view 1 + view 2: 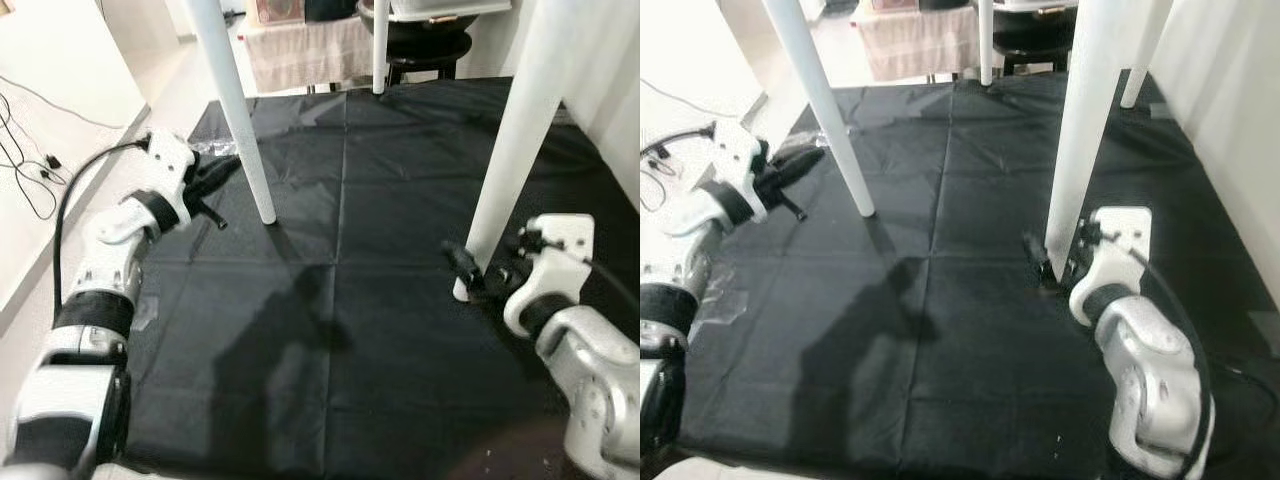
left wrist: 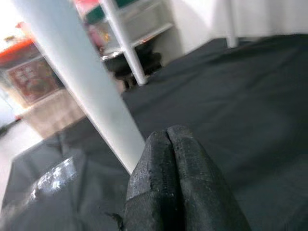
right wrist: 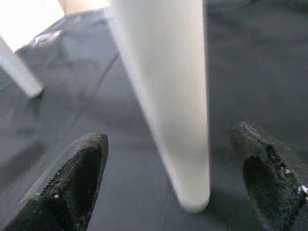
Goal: Building children table
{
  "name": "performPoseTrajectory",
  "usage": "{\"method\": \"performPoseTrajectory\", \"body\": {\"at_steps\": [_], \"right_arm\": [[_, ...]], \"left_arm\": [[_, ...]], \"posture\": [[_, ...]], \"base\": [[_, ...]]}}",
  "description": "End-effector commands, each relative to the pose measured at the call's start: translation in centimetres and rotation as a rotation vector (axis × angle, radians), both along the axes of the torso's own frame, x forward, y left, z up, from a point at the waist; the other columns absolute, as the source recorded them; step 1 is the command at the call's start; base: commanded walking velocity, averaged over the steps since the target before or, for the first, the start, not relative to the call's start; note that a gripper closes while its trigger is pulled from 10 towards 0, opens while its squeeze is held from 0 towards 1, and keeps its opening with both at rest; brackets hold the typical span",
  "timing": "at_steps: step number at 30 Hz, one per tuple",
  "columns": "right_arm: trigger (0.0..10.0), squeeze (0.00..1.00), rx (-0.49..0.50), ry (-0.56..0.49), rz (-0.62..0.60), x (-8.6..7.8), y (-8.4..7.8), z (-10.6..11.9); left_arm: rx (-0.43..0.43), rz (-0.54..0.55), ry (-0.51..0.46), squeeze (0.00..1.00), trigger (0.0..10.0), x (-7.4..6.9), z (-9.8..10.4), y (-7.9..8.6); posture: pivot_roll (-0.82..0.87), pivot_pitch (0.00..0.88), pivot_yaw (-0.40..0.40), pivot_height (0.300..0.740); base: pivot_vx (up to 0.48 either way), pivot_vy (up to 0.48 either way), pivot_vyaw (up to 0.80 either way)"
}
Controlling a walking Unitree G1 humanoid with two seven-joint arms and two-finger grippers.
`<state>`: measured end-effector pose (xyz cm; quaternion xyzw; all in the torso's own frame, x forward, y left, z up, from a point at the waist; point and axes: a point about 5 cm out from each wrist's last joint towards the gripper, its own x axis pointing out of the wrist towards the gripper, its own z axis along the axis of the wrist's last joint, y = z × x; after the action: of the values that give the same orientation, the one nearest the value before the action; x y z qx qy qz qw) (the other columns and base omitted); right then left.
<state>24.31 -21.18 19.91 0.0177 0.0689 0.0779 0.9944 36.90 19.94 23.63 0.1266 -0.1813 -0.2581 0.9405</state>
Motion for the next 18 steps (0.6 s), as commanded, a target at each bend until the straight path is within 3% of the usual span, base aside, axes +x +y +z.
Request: {"method": "performPoseTrajectory", "body": {"at_steps": [1, 2, 3, 5, 6, 7, 8, 9, 18], "right_arm": [[10.0, 1.00, -0.003, 0.005, 0.082, -1.0, 0.7, -0.7], [10.0, 1.00, -0.003, 0.005, 0.082, -1.0, 0.7, -0.7], [10.0, 1.00, -0.005, 0.023, 0.101, -1.7, 0.5, -1.4], [10.0, 1.00, -0.005, 0.023, 0.101, -1.7, 0.5, -1.4], [10.0, 1.00, -0.006, 0.033, 0.132, -2.2, 0.4, -1.8], [10.0, 0.37, -0.004, 0.035, 0.162, -2.6, 0.3, -2.0], [10.0, 0.37, -0.004, 0.035, 0.162, -2.6, 0.3, -2.0], [10.0, 0.00, 0.001, 0.036, 0.192, -2.8, 0.3, -2.1], [10.0, 0.00, 0.021, 0.016, 0.312, -2.9, 1.6, -2.4]], "left_arm": [[-0.031, 0.008, 0.072, 0.00, 10.0, -1.0, -2.3, -0.6], [-0.031, 0.008, 0.072, 0.00, 10.0, -1.0, -2.3, -0.6], [-0.055, 0.023, 0.104, 0.00, 10.0, -1.7, -3.5, -1.0], [-0.055, 0.023, 0.104, 0.00, 10.0, -1.7, -3.5, -1.0], [-0.073, 0.053, 0.145, 0.00, 10.0, -2.5, -5.1, -1.5], [-0.086, 0.079, 0.183, 0.00, 10.0, -3.3, -6.4, -2.1], [-0.086, 0.079, 0.183, 0.00, 10.0, -3.3, -6.4, -2.1], [-0.096, 0.097, 0.210, 0.00, 10.0, -4.0, -7.3, -2.5], [-0.139, 0.195, 0.280, 0.00, 10.0, -5.7, -9.2, -2.4]], "posture": [[-0.15, 0.130, 0.115, 0.740], [-0.15, 0.130, 0.115, 0.740], [-0.14, 0.129, 0.114, 0.740], [-0.14, 0.129, 0.114, 0.740], [-0.14, 0.128, 0.112, 0.740], [-0.14, 0.124, 0.113, 0.740], [-0.14, 0.124, 0.113, 0.740], [-0.14, 0.124, 0.113, 0.740], [-0.13, 0.116, 0.098, 0.740]], "base": [[0.000, 0.000, 0.00], [0.000, 0.000, 0.00], [0.000, 0.000, 0.00], [0.000, 0.000, 0.00], [0.000, 0.000, 0.00], [0.000, 0.000, 0.00], [0.000, 0.000, 0.00], [0.000, 0.000, 0.00], [0.000, 0.000, 0.00]]}}
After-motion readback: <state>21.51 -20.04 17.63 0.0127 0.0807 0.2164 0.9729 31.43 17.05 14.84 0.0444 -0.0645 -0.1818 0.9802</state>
